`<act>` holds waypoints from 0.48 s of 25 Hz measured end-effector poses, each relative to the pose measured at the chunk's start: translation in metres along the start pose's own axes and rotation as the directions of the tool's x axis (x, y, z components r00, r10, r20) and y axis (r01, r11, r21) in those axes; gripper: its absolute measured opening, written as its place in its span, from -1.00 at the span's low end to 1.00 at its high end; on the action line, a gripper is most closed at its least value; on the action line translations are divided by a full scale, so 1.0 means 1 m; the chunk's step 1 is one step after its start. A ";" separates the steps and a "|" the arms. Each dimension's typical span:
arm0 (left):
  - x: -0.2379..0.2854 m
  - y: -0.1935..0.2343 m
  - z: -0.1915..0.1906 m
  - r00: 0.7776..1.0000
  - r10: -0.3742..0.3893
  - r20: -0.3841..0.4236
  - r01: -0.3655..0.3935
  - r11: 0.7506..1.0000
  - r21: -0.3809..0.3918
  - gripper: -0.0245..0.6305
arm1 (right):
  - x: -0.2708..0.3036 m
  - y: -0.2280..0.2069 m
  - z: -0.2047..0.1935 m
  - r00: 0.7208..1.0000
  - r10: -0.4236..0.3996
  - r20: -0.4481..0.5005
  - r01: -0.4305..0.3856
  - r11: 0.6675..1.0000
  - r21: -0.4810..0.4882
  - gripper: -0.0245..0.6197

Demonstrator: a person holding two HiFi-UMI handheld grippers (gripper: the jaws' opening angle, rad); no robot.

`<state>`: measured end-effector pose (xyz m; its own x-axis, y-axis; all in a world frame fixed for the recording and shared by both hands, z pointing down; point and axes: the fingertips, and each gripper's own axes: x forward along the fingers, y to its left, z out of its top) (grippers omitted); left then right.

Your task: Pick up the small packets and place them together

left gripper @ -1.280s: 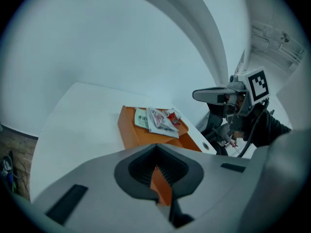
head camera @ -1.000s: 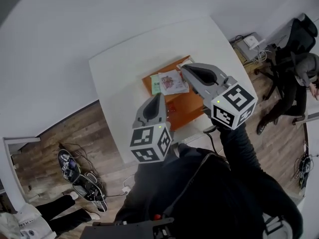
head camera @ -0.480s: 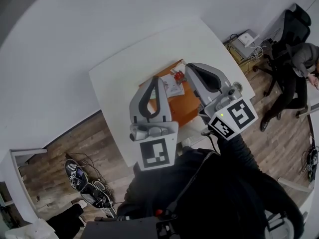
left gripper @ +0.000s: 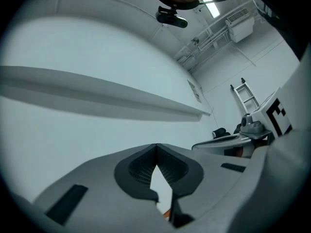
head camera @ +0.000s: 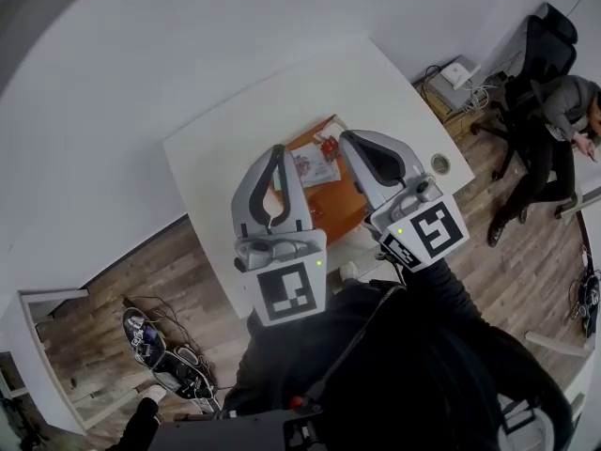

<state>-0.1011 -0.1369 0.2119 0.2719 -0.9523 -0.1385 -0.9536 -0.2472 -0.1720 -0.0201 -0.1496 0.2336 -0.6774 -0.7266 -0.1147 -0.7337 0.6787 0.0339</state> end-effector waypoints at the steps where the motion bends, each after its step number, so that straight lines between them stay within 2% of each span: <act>1: -0.001 0.001 -0.002 1.000 0.003 -0.014 -0.003 1.000 0.022 -0.93 | 0.000 0.002 -0.001 1.000 0.006 -0.005 -0.006 1.000 0.000 -0.92; 3: -0.003 0.001 -0.005 1.000 0.008 -0.029 -0.007 0.999 0.042 -0.93 | 0.001 0.005 -0.004 1.000 0.008 -0.013 -0.008 1.000 -0.005 -0.92; 12: -0.007 0.002 -0.007 0.999 0.015 -0.035 -0.016 1.000 -0.012 -0.93 | 0.000 0.009 -0.001 1.000 0.008 -0.006 -0.008 1.000 -0.009 -0.92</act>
<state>-0.1055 -0.1316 0.2193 0.2524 -0.9617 -0.1070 -0.9593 -0.2341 -0.1582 -0.0268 -0.1436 0.2352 -0.6839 -0.7216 -0.1081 -0.7284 0.6838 0.0436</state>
